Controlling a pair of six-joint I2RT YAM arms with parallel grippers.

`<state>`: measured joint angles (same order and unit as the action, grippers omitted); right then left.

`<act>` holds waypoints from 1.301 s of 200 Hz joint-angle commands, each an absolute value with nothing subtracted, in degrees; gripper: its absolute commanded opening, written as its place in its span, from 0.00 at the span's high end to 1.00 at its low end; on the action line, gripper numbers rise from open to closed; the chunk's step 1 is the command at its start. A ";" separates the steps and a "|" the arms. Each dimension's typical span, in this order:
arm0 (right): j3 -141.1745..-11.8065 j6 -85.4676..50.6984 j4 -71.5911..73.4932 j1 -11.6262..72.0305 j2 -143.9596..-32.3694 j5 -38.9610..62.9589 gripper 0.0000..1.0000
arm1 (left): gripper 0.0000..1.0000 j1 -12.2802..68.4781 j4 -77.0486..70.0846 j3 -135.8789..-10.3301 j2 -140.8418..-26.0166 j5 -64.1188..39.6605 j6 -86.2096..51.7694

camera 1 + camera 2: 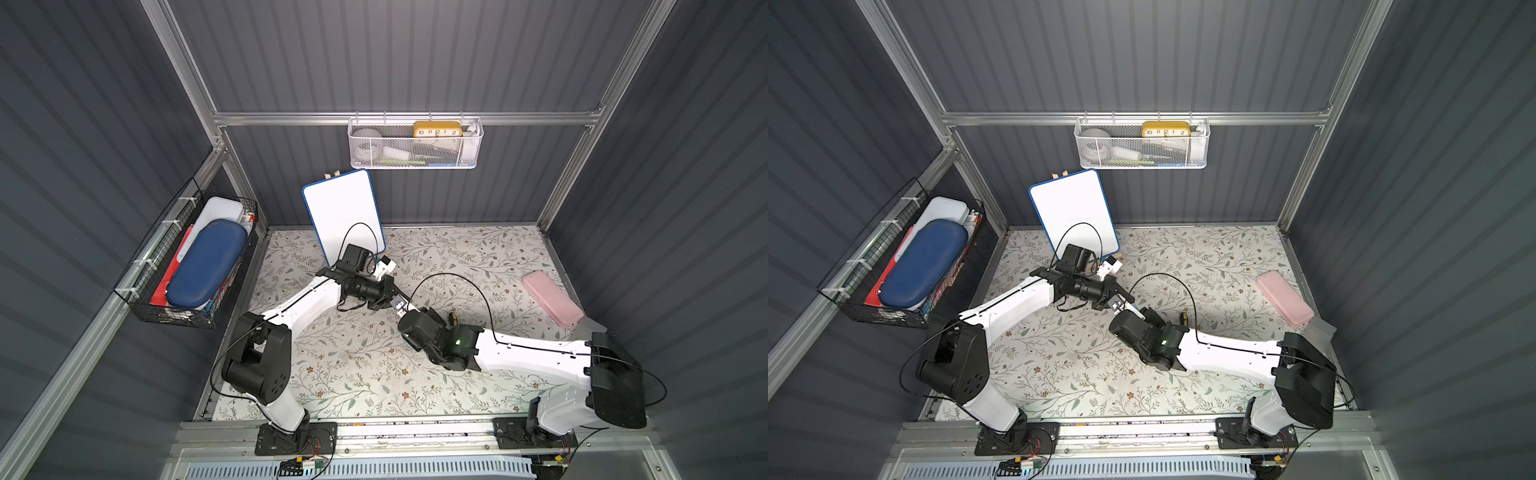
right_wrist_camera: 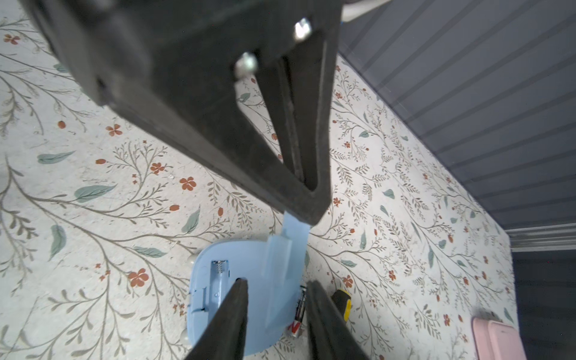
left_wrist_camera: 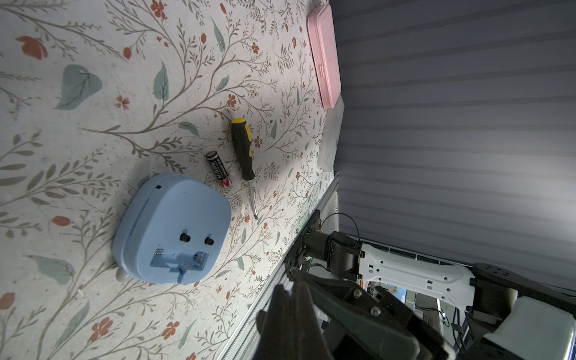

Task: Remove the battery from the alarm
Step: Pick up the cover from the center of the board.

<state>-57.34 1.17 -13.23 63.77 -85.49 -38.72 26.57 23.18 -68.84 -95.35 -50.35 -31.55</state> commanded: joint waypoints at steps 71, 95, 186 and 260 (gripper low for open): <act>-56.16 2.59 -9.10 65.94 -83.26 -43.61 0.87 | 1.00 26.10 20.27 -66.34 -93.82 -54.24 -34.09; -56.58 3.31 -8.95 66.53 -84.06 -44.13 0.97 | 1.00 26.10 20.20 -66.10 -93.76 -54.47 -34.34; -57.13 4.03 -8.48 67.37 -85.60 -46.60 1.00 | 0.92 25.93 18.94 -65.17 -92.26 -55.11 -35.24; -57.01 3.97 -8.69 67.58 -86.26 -45.32 1.00 | 0.58 25.58 18.20 -64.85 -91.23 -54.43 -35.65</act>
